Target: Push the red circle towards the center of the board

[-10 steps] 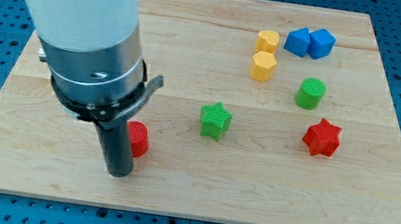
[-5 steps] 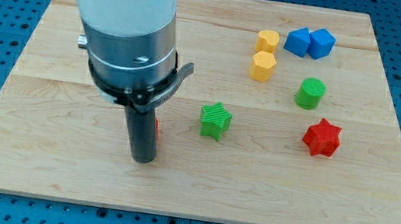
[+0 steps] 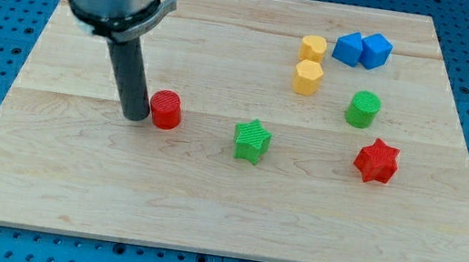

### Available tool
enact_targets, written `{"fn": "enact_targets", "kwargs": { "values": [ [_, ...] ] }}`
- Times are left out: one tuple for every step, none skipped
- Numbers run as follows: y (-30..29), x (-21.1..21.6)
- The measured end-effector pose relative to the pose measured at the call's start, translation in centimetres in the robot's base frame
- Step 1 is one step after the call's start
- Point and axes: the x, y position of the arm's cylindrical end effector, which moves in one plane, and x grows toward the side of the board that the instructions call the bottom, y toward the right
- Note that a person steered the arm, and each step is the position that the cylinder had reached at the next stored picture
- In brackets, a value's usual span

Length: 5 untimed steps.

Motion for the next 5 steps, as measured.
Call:
{"fn": "enact_targets", "kwargs": {
  "values": [
    [2.0,-0.9],
    [1.6,-1.0],
    [1.0,-1.4],
    [0.4,-1.4],
    [0.3,-1.4]
  ]
}}
